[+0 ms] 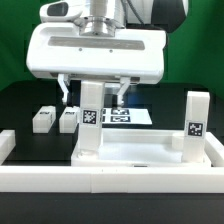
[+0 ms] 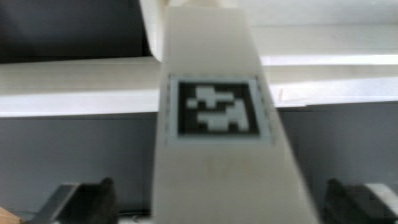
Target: Assemble desk
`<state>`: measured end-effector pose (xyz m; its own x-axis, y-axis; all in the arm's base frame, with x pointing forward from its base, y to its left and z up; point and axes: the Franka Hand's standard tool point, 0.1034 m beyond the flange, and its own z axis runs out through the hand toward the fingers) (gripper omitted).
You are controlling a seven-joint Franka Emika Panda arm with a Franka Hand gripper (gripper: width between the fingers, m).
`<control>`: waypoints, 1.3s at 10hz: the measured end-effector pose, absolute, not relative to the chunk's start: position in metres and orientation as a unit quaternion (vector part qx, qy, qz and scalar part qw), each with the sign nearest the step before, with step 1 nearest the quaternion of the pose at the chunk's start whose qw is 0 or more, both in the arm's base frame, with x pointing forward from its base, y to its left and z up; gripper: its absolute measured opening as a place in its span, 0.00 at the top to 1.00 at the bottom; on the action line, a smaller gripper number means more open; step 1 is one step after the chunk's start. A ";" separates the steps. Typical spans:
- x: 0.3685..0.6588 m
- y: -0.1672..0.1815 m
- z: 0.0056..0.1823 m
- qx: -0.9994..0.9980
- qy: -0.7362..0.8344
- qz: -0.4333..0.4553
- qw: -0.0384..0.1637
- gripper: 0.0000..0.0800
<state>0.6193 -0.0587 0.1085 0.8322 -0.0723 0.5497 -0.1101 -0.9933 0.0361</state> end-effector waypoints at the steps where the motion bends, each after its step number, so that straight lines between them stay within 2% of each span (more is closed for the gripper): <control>1: 0.621 -0.057 0.112 0.956 -0.046 0.288 0.033 0.27; 2: 0.621 -0.059 0.114 0.955 -0.047 0.290 0.033 0.20; 4: 0.621 -0.063 0.123 0.958 -0.050 0.282 0.029 0.19; 7: 0.623 -0.072 0.150 0.960 -0.054 0.274 0.022 0.19; 10: 0.623 -0.072 0.147 0.960 -0.054 0.273 0.022 0.19; 12: 0.622 -0.069 0.145 0.964 -0.054 0.260 0.016 0.19; 13: 0.618 -0.067 0.142 0.971 -0.058 0.234 0.005 0.19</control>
Offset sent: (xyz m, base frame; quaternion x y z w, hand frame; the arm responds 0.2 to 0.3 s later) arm -0.0069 -0.0114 0.0215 0.0038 -0.0435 -0.0146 0.9989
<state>0.6184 -0.0670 0.1418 0.8841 -0.1103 0.4541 -0.1147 -0.9932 -0.0180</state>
